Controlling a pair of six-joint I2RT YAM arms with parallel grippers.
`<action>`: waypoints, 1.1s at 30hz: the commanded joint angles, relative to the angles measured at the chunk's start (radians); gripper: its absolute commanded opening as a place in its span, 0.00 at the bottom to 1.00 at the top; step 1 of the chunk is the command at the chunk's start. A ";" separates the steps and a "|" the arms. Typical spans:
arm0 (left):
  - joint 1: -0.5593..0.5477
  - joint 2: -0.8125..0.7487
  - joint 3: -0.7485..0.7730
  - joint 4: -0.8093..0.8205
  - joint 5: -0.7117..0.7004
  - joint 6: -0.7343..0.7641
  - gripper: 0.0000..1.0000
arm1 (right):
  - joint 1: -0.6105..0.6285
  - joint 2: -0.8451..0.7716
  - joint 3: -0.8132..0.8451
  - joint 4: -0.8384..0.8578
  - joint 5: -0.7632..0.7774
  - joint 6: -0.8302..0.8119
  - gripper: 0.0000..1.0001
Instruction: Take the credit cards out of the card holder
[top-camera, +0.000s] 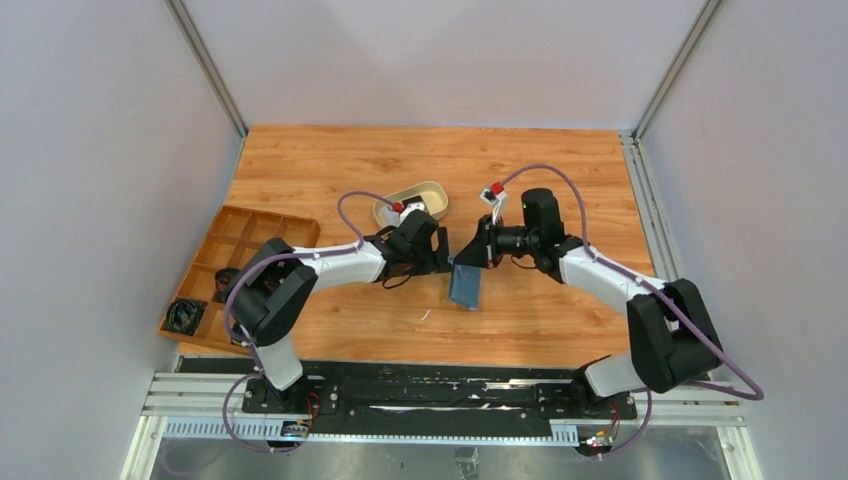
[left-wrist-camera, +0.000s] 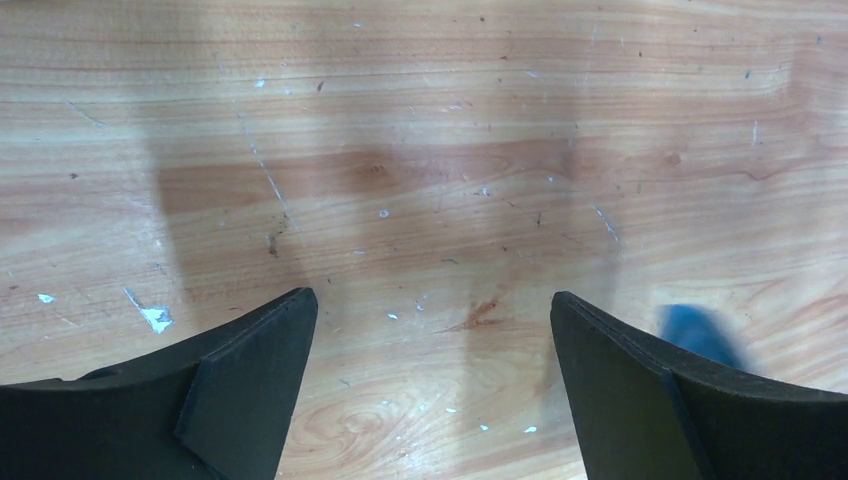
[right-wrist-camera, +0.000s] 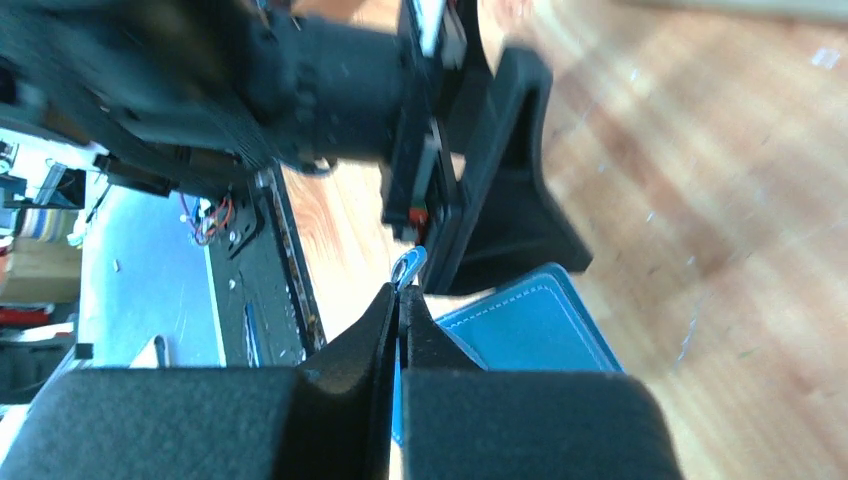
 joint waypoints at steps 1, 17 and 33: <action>-0.022 0.033 -0.072 -0.068 0.092 -0.025 0.95 | -0.024 -0.048 0.053 0.036 -0.028 -0.031 0.00; 0.006 -0.050 -0.147 -0.011 0.225 -0.083 0.96 | -0.092 -0.076 -0.204 0.208 0.212 0.086 0.00; 0.006 -0.056 -0.193 0.084 0.316 -0.177 0.93 | -0.176 -0.099 -0.279 0.075 0.477 0.125 0.00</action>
